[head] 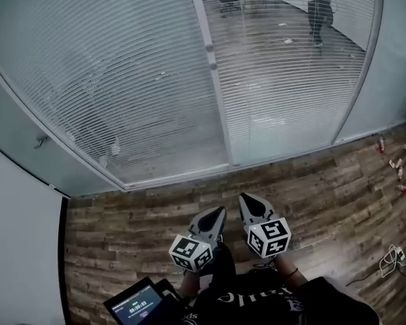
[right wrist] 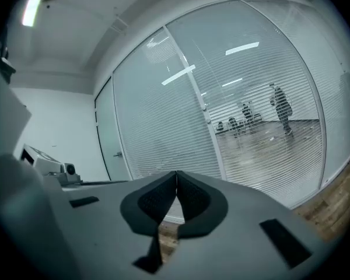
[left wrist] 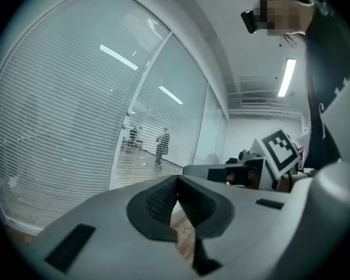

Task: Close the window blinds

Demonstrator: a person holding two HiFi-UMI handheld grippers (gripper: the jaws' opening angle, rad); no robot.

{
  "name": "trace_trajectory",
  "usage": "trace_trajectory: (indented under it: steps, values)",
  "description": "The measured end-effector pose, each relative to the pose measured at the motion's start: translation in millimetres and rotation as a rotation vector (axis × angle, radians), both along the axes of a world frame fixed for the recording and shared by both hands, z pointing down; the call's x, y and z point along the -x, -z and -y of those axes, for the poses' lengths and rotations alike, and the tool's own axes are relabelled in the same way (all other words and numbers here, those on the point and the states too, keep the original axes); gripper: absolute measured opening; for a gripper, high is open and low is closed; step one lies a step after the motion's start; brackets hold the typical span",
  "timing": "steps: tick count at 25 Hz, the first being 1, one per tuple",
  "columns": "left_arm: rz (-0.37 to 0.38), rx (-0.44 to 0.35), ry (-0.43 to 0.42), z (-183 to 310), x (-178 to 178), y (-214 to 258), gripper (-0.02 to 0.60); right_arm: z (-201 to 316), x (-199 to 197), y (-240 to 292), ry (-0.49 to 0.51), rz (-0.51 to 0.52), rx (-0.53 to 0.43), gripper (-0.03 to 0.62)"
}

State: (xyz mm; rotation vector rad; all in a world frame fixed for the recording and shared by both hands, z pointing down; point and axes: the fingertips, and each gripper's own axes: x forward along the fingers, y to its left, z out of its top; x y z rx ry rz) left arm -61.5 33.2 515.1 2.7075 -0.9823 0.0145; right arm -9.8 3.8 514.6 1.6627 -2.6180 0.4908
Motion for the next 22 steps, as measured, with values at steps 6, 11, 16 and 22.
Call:
trace_trajectory:
  steps: [6, 11, 16, 22]
  values:
    - [0.014, -0.019, -0.08, 108, 34, 16, 0.003, 113, 35, 16, -0.052, -0.007, -0.013, 0.017]
    - [-0.007, -0.043, -0.147, 198, 64, 30, 0.003, 210, 60, 31, -0.135, -0.017, -0.043, 0.017]
    - [-0.02, -0.041, -0.15, 274, 78, 31, 0.003, 271, 62, 36, -0.184, -0.088, -0.061, 0.017]
    - [-0.023, -0.019, -0.147, 332, 69, 21, 0.003, 342, 40, 50, -0.22, -0.22, -0.101, 0.017]
